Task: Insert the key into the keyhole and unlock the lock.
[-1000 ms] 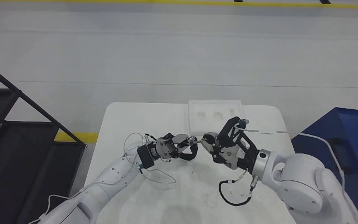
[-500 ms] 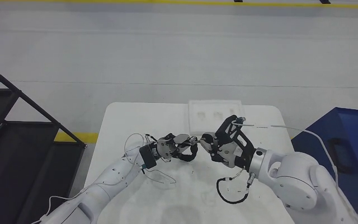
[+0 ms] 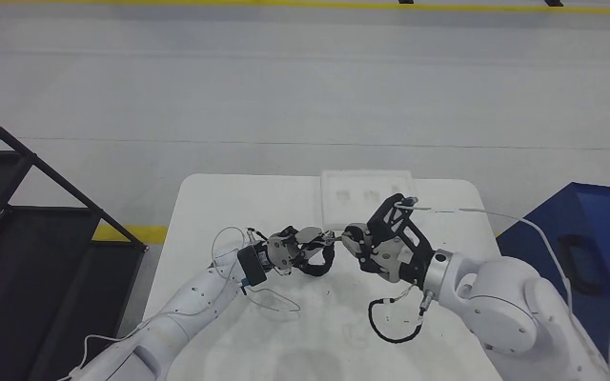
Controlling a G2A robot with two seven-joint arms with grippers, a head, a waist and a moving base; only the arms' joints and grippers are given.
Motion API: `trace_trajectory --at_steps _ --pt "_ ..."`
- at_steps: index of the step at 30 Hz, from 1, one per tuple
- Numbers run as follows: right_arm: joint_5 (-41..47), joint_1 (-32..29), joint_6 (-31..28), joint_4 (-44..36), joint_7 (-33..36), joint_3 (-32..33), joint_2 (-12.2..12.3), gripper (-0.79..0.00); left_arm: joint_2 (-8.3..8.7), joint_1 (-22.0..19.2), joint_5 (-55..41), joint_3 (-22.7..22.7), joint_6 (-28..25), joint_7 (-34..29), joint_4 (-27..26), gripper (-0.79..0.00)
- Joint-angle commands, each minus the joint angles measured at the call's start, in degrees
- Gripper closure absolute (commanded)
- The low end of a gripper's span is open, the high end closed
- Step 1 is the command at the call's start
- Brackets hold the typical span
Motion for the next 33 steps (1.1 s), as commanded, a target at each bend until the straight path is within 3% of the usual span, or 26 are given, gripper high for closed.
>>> trace_trajectory --at_steps 1,27,28,29,33 --pt "0.1 0.18 -0.2 0.19 -0.05 -0.21 -0.03 0.0 -0.05 0.08 0.09 -0.14 -0.14 0.07 -0.12 0.0" --pt "-1.83 2.78 0.77 3.01 -0.29 -4.08 -0.68 0.0 -0.17 1.17 1.97 -2.0 -1.67 -1.39 -2.2 0.0" --pt "-1.62 2.87 0.71 3.11 -0.27 -4.15 -0.71 -0.052 -0.15 1.21 2.08 -2.06 -1.89 -1.55 -2.24 0.0" --pt "-1.37 3.0 0.56 3.21 -0.2 -4.17 -0.72 -0.785 -0.13 1.25 2.18 -2.12 -2.13 -1.79 -2.27 0.0" --pt "-0.73 3.4 -0.42 3.37 -0.32 -3.82 -0.73 -0.785 -0.04 1.46 2.19 -2.28 -4.39 -3.06 -2.55 0.0"
